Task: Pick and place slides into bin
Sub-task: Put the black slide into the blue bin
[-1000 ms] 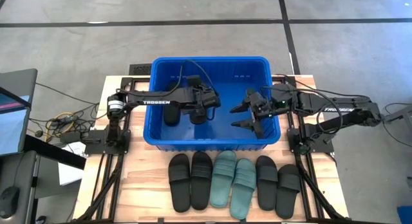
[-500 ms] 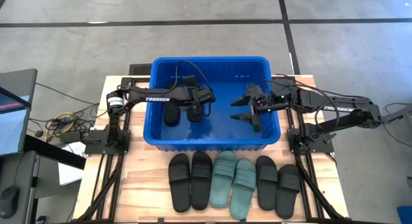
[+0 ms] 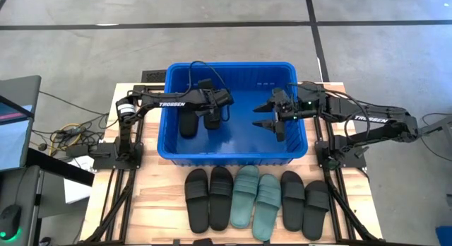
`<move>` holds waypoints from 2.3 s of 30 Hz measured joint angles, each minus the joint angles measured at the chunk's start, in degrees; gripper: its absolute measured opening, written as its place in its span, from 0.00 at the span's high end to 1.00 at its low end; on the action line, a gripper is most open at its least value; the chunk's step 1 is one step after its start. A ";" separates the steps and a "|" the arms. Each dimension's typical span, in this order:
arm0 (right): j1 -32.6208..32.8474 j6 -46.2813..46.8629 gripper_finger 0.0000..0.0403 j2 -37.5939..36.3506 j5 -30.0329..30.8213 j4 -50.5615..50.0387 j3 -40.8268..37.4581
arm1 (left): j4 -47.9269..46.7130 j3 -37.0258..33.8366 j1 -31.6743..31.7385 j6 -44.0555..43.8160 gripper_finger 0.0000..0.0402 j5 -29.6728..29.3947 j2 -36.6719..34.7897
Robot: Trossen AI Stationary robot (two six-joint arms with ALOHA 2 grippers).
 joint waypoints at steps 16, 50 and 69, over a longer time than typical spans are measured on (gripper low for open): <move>0.00 0.39 0.37 0.00 0.02 0.04 0.00 | -2.03 0.02 2.41 0.02 1.00 5.29 0.00; 0.00 1.03 0.37 0.00 0.25 0.46 0.00 | 0.52 -4.73 4.81 2.97 1.00 9.11 -0.18; 0.00 1.92 0.37 0.04 1.20 0.44 0.00 | 5.06 -7.15 3.80 6.83 0.98 6.03 -0.11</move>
